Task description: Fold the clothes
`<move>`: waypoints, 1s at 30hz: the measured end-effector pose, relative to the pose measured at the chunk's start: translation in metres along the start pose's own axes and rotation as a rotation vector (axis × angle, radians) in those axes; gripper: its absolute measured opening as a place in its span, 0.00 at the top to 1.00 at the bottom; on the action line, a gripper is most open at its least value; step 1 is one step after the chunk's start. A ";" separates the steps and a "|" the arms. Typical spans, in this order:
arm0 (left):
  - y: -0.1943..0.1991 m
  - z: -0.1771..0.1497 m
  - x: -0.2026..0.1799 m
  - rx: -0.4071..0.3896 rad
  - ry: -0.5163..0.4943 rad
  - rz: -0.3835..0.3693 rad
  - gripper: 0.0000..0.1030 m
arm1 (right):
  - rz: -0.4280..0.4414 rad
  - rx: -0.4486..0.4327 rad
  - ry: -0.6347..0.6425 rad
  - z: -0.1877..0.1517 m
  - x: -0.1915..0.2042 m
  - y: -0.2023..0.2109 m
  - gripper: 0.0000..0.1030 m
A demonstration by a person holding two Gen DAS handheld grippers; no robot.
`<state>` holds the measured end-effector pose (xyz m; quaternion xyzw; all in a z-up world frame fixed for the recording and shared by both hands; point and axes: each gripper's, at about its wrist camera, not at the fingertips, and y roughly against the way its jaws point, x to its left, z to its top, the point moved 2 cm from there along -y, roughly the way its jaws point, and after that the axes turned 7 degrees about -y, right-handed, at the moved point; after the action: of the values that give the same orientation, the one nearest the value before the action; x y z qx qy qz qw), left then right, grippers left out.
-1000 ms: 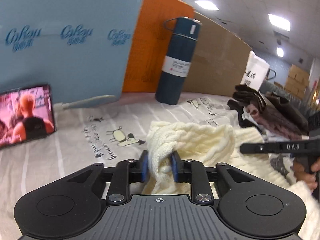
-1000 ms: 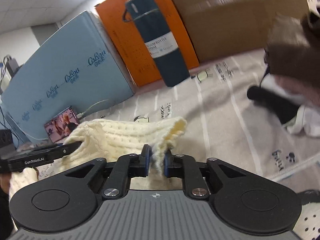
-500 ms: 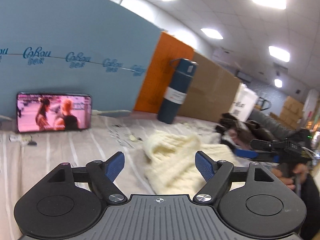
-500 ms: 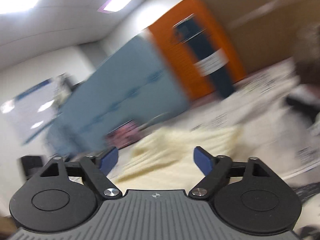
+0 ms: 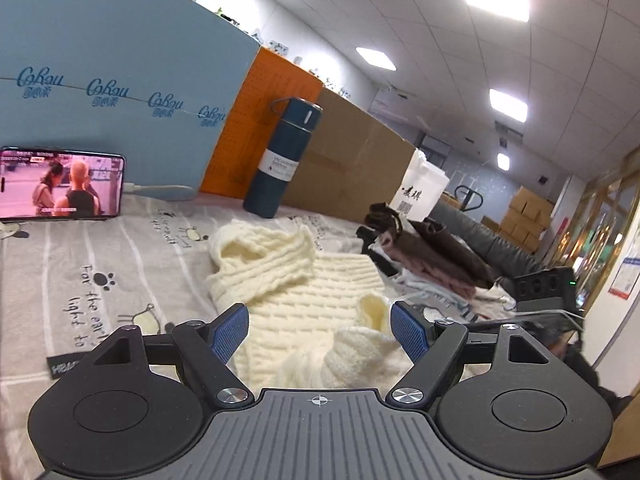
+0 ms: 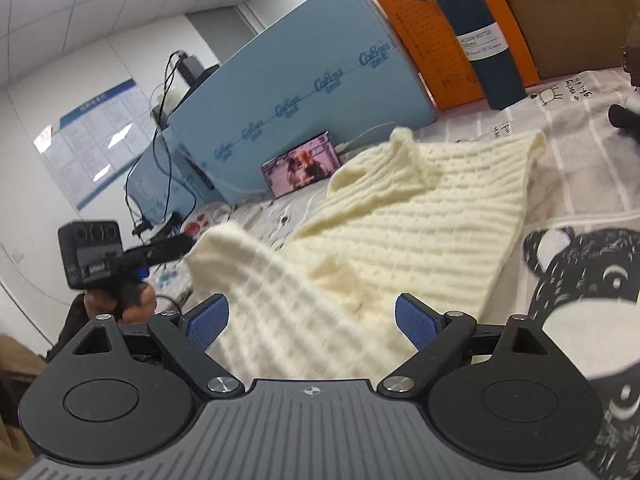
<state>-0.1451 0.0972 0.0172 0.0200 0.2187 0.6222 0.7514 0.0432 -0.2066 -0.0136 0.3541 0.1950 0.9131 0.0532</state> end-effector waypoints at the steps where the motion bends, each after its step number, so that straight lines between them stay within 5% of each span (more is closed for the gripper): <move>1: 0.002 -0.001 -0.001 0.001 -0.002 -0.002 0.22 | 0.001 0.006 0.019 -0.006 0.007 0.001 0.13; 9: 0.026 -0.014 -0.011 -0.004 -0.011 0.017 0.22 | 0.051 0.019 0.115 -0.037 0.047 0.015 0.26; 20: 0.055 -0.017 -0.017 -0.066 -0.032 0.106 0.21 | 0.087 0.077 0.166 -0.077 0.081 0.024 0.25; 24: 0.052 -0.020 -0.035 -0.026 -0.166 0.166 0.14 | 0.112 0.054 0.157 -0.076 0.082 0.029 0.24; 30: 0.031 -0.051 -0.072 0.232 -0.556 0.218 0.14 | 0.091 -0.034 0.100 -0.058 0.071 0.030 0.19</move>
<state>-0.2016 0.0237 0.0025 0.2981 0.0712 0.6405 0.7041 -0.0467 -0.2361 0.0039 0.3155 0.1657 0.9343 0.0080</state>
